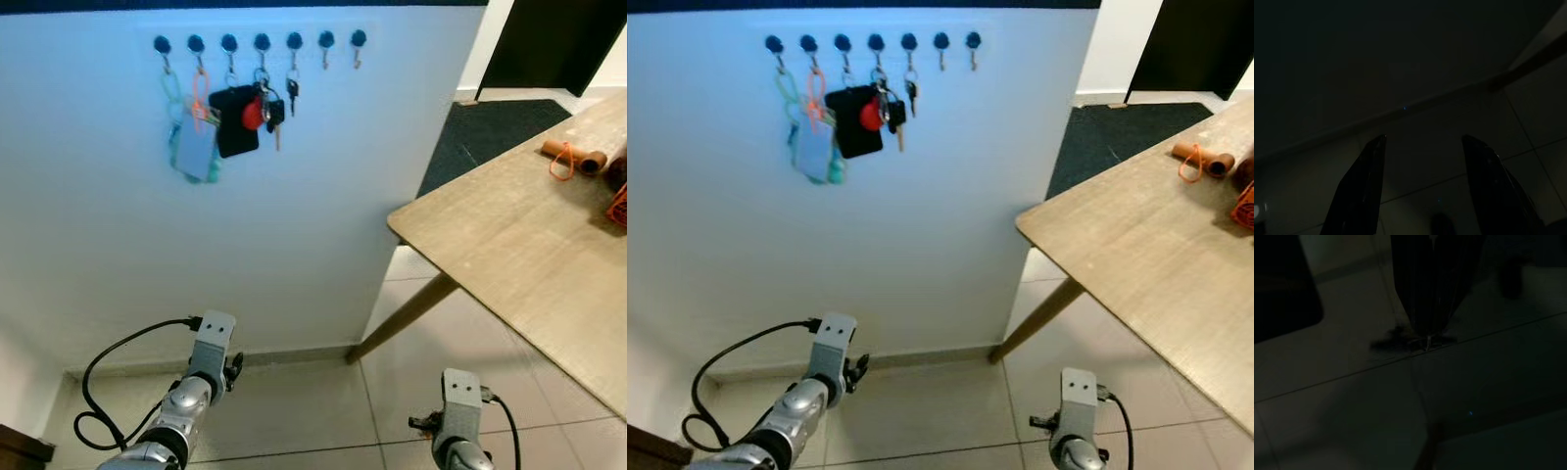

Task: Hang keys on a hook

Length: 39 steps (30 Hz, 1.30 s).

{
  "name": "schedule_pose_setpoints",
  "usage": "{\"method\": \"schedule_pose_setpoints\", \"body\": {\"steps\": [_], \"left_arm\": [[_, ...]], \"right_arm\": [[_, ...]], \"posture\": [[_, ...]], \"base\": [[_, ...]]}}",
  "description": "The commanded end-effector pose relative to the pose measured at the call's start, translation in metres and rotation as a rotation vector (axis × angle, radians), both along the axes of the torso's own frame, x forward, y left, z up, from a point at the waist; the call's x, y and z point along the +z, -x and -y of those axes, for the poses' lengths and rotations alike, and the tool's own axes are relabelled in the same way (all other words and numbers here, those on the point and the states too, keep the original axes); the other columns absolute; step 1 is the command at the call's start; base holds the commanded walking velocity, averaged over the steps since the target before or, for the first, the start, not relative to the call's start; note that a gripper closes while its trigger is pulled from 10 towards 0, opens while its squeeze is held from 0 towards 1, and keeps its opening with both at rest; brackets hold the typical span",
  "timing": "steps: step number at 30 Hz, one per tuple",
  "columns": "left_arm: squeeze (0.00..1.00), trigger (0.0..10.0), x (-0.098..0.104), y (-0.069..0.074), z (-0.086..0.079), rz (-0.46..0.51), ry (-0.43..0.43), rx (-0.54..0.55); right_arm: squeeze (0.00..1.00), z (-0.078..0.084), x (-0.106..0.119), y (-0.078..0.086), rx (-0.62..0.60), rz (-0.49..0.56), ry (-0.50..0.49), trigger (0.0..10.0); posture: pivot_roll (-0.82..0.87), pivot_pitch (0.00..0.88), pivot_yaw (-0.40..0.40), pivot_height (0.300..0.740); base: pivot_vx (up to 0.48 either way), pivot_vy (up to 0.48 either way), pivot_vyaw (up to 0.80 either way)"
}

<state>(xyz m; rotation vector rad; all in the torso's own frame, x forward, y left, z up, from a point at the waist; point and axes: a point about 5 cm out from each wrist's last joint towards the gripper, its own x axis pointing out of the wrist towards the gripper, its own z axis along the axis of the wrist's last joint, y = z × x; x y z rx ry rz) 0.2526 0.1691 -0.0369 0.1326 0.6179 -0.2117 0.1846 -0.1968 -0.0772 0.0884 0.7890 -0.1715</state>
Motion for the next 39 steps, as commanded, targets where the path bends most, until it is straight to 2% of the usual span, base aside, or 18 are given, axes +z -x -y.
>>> {"method": "schedule_pose_setpoints", "body": {"steps": [1, 3, 5, 6, 10, 12, 14, 15, 17, 22, 23, 24, 25, 29, 30, 31, 34, 39], "left_arm": [[0.00, 10.0, -0.002, 0.003, -0.001, -0.005, -0.013, -0.010], [0.00, 10.0, 0.000, 0.001, -0.001, 0.007, -0.010, -0.017], [0.00, 10.0, 0.007, -0.005, 0.000, 0.061, 0.016, -0.045], [0.00, 10.0, 0.007, -0.005, 0.000, 0.061, 0.016, -0.045], [0.00, 10.0, 0.014, -0.010, 0.001, 0.117, 0.024, -0.074], [0.00, 10.0, 0.029, -0.021, 0.001, 0.221, 0.038, -0.084], [0.00, 10.0, 0.040, -0.030, 0.004, 0.286, 0.086, -0.080], [0.00, 10.0, 0.040, -0.030, 0.004, 0.286, 0.086, -0.080], [0.00, 10.0, 0.063, -0.043, 0.009, 0.408, 0.117, -0.136], [0.00, 10.0, 0.083, -0.054, 0.013, 0.486, 0.152, -0.190], [0.00, 10.0, 0.110, -0.065, 0.026, 0.564, 0.182, -0.350], [0.00, 10.0, 0.121, -0.068, 0.032, 0.592, 0.195, -0.410], [0.00, 10.0, 0.121, -0.068, 0.032, 0.592, 0.195, -0.410], [0.00, 10.0, 0.170, -0.078, 0.049, 0.716, 0.237, -0.576], [0.00, 10.0, 0.190, -0.082, 0.052, 0.776, 0.253, -0.575], [0.00, 10.0, 0.190, -0.082, 0.052, 0.776, 0.253, -0.575], [0.00, 10.0, 0.229, -0.088, 0.060, 0.904, 0.311, -0.558], [0.00, 10.0, 0.259, -0.091, 0.071, 1.012, 0.363, -0.536]], "right_arm": [[0.00, 0.003, 0.007, -0.009, 0.011, 0.058, 0.018, 10.0], [0.00, 0.001, 0.011, -0.014, 0.050, 0.099, 0.037, 10.0], [0.00, -0.012, 0.032, -0.035, 0.248, 0.289, 0.118, 10.0], [0.00, -0.012, 0.032, -0.035, 0.248, 0.289, 0.118, 10.0], [0.00, -0.021, 0.054, -0.051, 0.316, 0.458, 0.128, 10.0], [0.00, -0.028, 0.095, -0.078, 0.320, 0.677, 0.110, 10.0], [0.00, -0.029, 0.123, -0.093, 0.303, 0.793, 0.120, 10.0], [0.00, -0.029, 0.123, -0.093, 0.303, 0.793, 0.120, 10.0], [0.00, -0.025, 0.162, -0.111, 0.266, 0.921, 0.152, 10.0], [0.00, -0.020, 0.187, -0.122, 0.230, 0.991, 0.194, 10.0], [0.00, -0.014, 0.217, -0.134, 0.200, 1.071, 0.236, 10.0], [0.00, -0.012, 0.228, -0.138, 0.190, 1.101, 0.252, 10.0], [0.00, -0.012, 0.228, -0.138, 0.190, 1.101, 0.252, 10.0], [0.00, -0.003, 0.268, -0.148, 0.154, 1.170, 0.288, 10.0], [0.00, 0.000, 0.280, -0.152, 0.151, 1.182, 0.300, 10.0], [0.00, 0.000, 0.280, -0.152, 0.151, 1.182, 0.300, 10.0], [0.00, -0.001, 0.305, -0.160, 0.177, 1.216, 0.302, 10.0], [0.00, -0.012, 0.324, -0.171, 0.273, 1.236, 0.281, 10.0]], "posture": [[0.04, 0.020, -0.014, 0.740], [0.04, 0.021, -0.014, 0.740], [0.03, 0.025, -0.008, 0.740], [0.03, 0.025, -0.008, 0.740], [0.03, 0.027, -0.005, 0.740], [0.02, 0.034, 0.002, 0.740], [0.02, 0.034, 0.002, 0.740], [0.02, 0.034, 0.002, 0.740], [0.02, 0.044, 0.003, 0.740], [0.02, 0.046, 0.000, 0.740], [0.02, 0.047, -0.015, 0.740], [0.02, 0.047, -0.015, 0.740], [0.02, 0.047, -0.015, 0.740], [0.02, 0.045, -0.011, 0.740], [0.02, 0.044, -0.008, 0.740], [0.02, 0.044, -0.008, 0.740], [0.01, 0.041, -0.004, 0.740], [0.00, 0.036, -0.005, 0.740]], "base": [[0.000, 0.000, 0.00], [0.000, 0.000, 0.00], [0.000, 0.000, 0.00], [0.000, 0.000, 0.00], [0.000, 0.000, 0.00], [0.000, 0.000, 0.00], [0.000, 0.000, 0.00], [0.000, 0.000, 0.00], [0.000, 0.000, 0.00], [0.000, 0.000, 0.00], [0.000, 0.000, 0.00], [0.000, 0.000, 0.00], [0.000, 0.000, 0.00], [0.000, 0.000, 0.00], [0.000, 0.000, 0.00], [0.000, 0.000, 0.00], [0.000, 0.000, 0.00], [0.000, 0.000, 0.00]]}}
